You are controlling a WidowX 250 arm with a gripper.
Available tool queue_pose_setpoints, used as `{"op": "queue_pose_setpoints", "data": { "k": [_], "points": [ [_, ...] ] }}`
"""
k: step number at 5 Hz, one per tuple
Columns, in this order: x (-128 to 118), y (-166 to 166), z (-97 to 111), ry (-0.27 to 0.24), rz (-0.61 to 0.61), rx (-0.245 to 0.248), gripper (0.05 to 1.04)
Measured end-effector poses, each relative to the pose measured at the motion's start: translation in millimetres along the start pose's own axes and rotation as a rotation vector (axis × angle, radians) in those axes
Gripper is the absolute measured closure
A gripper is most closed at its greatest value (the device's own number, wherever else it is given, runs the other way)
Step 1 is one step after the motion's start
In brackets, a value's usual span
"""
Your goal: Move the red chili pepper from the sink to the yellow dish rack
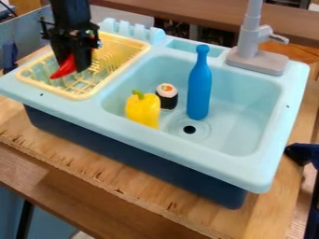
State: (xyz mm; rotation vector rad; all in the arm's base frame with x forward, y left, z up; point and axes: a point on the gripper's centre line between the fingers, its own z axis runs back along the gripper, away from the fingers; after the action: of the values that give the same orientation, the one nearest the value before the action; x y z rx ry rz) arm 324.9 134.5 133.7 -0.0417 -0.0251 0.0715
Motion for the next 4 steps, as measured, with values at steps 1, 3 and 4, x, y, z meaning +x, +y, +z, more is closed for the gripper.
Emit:
{"op": "queue_pose_setpoints", "data": {
  "k": [1, 3, 4],
  "points": [
    [7.4, -5.2, -13.7, 0.009, -0.010, -0.031, 0.663],
    [15.3, -12.7, -33.2, 0.017, -0.002, -0.079, 0.665],
    [18.5, -21.6, -36.0, 0.010, -0.034, -0.080, 0.670]
  ]
}}
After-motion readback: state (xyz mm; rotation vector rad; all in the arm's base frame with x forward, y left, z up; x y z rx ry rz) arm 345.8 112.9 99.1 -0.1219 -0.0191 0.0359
